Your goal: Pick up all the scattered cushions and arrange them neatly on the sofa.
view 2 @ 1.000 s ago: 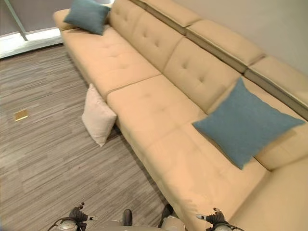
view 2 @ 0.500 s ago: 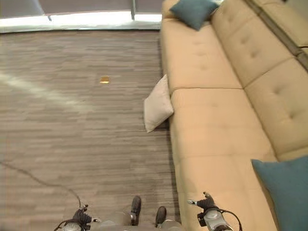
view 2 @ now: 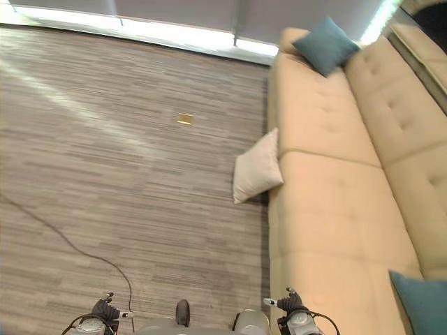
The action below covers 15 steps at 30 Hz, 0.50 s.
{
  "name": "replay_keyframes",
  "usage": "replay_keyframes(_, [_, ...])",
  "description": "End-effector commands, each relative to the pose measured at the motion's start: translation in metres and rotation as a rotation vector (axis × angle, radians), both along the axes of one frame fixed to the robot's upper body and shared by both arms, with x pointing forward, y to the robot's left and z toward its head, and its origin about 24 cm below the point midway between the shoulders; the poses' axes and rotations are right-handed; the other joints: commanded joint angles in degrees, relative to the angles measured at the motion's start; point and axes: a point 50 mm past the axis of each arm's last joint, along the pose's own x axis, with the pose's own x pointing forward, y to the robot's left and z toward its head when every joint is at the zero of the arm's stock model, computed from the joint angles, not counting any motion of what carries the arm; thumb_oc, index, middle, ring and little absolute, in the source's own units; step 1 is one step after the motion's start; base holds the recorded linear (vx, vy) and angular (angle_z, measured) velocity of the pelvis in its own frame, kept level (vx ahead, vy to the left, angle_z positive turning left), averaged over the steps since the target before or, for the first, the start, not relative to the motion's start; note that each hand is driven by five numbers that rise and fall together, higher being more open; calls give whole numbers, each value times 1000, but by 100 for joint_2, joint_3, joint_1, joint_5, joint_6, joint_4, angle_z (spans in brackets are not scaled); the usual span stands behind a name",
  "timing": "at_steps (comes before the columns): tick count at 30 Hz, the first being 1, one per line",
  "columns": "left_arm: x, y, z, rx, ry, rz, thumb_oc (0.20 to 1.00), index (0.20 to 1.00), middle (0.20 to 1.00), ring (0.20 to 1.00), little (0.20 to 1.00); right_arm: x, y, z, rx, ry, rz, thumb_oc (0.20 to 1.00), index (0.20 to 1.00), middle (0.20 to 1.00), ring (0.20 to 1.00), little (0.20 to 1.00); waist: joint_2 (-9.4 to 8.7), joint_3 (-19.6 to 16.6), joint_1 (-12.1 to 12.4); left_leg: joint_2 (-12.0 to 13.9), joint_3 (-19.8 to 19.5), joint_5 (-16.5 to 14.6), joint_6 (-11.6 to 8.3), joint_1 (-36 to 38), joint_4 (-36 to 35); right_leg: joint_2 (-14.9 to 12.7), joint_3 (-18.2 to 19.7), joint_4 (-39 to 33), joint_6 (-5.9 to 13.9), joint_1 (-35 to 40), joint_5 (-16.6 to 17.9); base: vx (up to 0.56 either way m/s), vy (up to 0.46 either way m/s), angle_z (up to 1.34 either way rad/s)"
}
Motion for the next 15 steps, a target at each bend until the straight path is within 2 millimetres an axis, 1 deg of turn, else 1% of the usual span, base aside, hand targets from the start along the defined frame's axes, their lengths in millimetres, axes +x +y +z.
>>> replay_keyframes(1, [-5,-2,-2,-12,12,12,1000,1000,1000,1000,1000,13,-13,7,-67,-39,39,1000,1000,1000,1000,1000,-128,36,-145,-179,-12,-449,-739,139,138,425,-319,-1727,-111,90,1052,247,10,78])
replay_keyframes(2, [-5,-2,-2,-12,12,13,1000,1000,1000,1000,1000,13,-13,7,-68,-39,40,1000,1000,1000,1000,1000,-113,51,-158,-168,-29,-460,-742,164,134,433,-337,-1737,-112,122,1048,451,22,38])
replay_keyframes(3, [-6,-2,-3,-12,23,6,1000,1000,1000,1000,1000,12,-13,7,-69,-35,46,1000,1000,1000,1000,1000,-130,102,-270,-260,-264,-531,-730,311,125,513,-252,-1960,-13,-113,1237,297,22,54])
replay_keyframes(4, [-5,-3,-3,-14,24,0,1000,1000,1000,1000,1000,10,-13,7,-72,-33,47,1000,1000,1000,1000,1000,-150,128,-301,-329,-366,-594,-734,372,150,508,-246,-2087,6,-43,1259,378,22,55])
replay_keyframes(5, [-6,-5,-4,-15,28,-7,1000,1000,1000,1000,1000,9,-14,6,-72,-30,48,1000,1000,1000,1000,1000,-163,123,-319,-364,-437,-654,-724,430,145,485,-249,-2119,-21,20,1274,348,-14,94])
replay_keyframes(6, [-10,-7,-6,-13,52,-29,1000,1000,1000,1000,1000,4,-15,5,-74,-18,43,1000,1000,1000,1000,1000,-168,24,-369,-375,-539,-771,-731,539,118,503,-152,-2119,-101,90,1286,484,-66,100])
replay_keyframes(7, [-14,-9,-7,-14,62,-34,1000,1000,1000,1000,1000,-1,-14,4,-69,-10,40,1000,1000,1000,1000,1000,-133,-73,-446,-287,-519,-876,-862,568,340,470,-261,-2169,-139,199,1291,489,-80,154])
replay_keyframes(9, [-13,-10,-7,-14,62,-46,1000,1000,1000,1000,1000,2,-14,5,-68,-22,45,1000,1000,1000,1000,1000,-128,-111,-490,-237,-406,-806,-1027,447,925,485,-259,-2278,-162,376,1304,339,-47,126])
replay_keyframes(10, [-8,-9,-5,-12,46,-53,1000,1000,1000,1000,1000,5,-15,6,-67,-36,45,1000,1000,1000,1000,1000,-226,-62,-481,-206,-82,-643,-1237,-14,1840,412,-222,-2448,-192,620,1297,222,-22,56])
replay_keyframes(11, [-4,-9,-4,-8,34,-58,1000,1000,1000,1000,1000,6,-16,7,-68,-40,45,1000,1000,1000,1000,1000,-316,-11,-453,-140,144,-613,-1230,-335,2179,333,-193,-2520,-217,739,1264,249,-30,18])
replay_keyframes(12, [-2,-8,-4,-9,29,-59,1000,1000,1000,1000,1000,8,-15,7,-69,-39,44,1000,1000,1000,1000,1000,-436,15,-384,59,538,-871,-1087,-790,2300,246,-207,-2606,-223,901,1178,230,-18,14])
replay_keyframes(13, [-3,-7,-4,-6,35,-63,1000,1000,1000,1000,1000,9,-15,7,-67,-42,49,1000,1000,1000,1000,1000,-480,-11,-347,114,638,-978,-986,-940,2100,243,-183,-2630,-207,965,1120,265,2,-17])
replay_keyframes(14, [-4,-7,-4,-5,42,-66,1000,1000,1000,1000,1000,10,-14,7,-68,-42,54,1000,1000,1000,1000,1000,-468,-17,-313,147,639,-933,-966,-957,1875,277,-168,-2635,-203,1004,1073,253,48,-15])
replay_keyframes(15, [-5,-5,-3,3,43,-67,1000,1000,1000,1000,1000,11,-12,7,-66,-46,59,1000,1000,1000,1000,1000,-454,-18,-272,163,608,-666,-979,-1088,1571,312,-131,-2647,-195,1069,994,266,105,-40])
